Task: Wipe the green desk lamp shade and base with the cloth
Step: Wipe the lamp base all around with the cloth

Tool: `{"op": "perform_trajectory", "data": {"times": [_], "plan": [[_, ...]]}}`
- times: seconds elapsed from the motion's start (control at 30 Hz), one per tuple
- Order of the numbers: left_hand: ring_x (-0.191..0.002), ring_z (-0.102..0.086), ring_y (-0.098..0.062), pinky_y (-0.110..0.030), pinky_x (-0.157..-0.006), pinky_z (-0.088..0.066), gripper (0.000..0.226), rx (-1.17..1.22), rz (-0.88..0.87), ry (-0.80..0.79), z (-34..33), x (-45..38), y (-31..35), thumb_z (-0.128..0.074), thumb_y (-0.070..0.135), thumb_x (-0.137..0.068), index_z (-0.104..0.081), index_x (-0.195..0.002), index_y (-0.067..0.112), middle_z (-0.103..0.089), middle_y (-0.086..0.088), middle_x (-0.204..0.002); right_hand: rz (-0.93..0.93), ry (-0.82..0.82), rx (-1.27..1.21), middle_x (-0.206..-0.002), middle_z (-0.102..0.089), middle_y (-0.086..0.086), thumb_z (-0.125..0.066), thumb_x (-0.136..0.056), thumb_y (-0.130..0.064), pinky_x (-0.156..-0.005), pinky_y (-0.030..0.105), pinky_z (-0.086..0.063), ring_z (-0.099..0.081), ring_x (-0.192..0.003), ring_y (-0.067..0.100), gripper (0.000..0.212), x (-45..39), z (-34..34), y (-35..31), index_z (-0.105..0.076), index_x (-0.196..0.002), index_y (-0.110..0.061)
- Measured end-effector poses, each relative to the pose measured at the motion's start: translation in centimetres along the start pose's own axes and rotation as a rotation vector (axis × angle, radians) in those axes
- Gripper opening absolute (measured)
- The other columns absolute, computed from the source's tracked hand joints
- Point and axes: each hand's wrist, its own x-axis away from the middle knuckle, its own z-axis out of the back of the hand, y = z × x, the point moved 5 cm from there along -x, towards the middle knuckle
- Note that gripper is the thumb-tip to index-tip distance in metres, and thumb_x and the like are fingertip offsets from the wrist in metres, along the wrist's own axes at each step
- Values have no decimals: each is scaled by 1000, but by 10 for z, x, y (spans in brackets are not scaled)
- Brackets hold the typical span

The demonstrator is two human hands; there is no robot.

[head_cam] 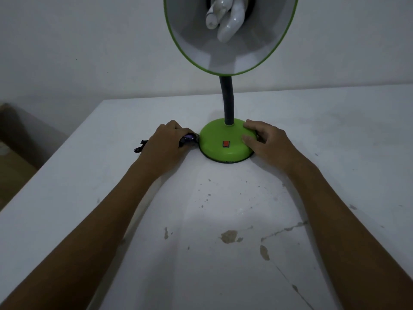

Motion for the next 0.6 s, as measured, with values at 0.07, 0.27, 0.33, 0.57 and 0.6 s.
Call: {"op": "perform_trajectory", "data": {"times": [0.07, 0.27, 0.33, 0.57, 0.6], "plan": [[-81, -56, -27, -29, -68, -36, 27, 26, -15, -53, 2, 2, 1, -59, 37, -89, -73, -102, 19, -59, -8, -91, 0, -6, 2, -146, -52, -6, -65, -93, -21, -113, 27, -38, -48, -133, 9, 46, 0, 0, -1, -56, -138, -19], [-81, -55, -17, -36, -69, -47, 38, 35, -6, -94, 20, 12, 21, -49, 54, -89, -68, -101, 24, -57, 1, -92, -15, -14, -12, -147, -51, -6, -65, -93, -21, -114, 29, -37, -47, -134, 8, 46, 0, 0, -2, -56, -138, -18], [-83, -53, -17, -34, -70, -44, 28, 22, 69, 33, 24, 6, 28, -52, 47, -95, -66, -107, 26, -55, 2, -94, -14, -14, -16, -147, -51, -6, -65, -93, -20, -114, 27, -36, -47, -134, 8, 46, 0, 0, -2, -56, -138, -18], [-85, -59, -20, -26, -68, -40, 28, 162, 282, 201, 6, -33, 34, -53, 42, -95, -70, -102, 21, -64, -3, -92, -10, -54, -5, -150, -47, -6, -59, -96, -19, -112, 22, -32, -42, -138, 9, 46, -2, -4, -3, -52, -142, -17], [-82, -58, -20, -26, -64, -38, 29, 171, 312, 189, 0, -37, 35, -52, 44, -94, -69, -97, 20, -63, -2, -89, -10, -54, -14, -150, -46, -6, -59, -96, -19, -113, 24, -33, -42, -138, 9, 46, -2, -3, -3, -52, -142, -17]]}}
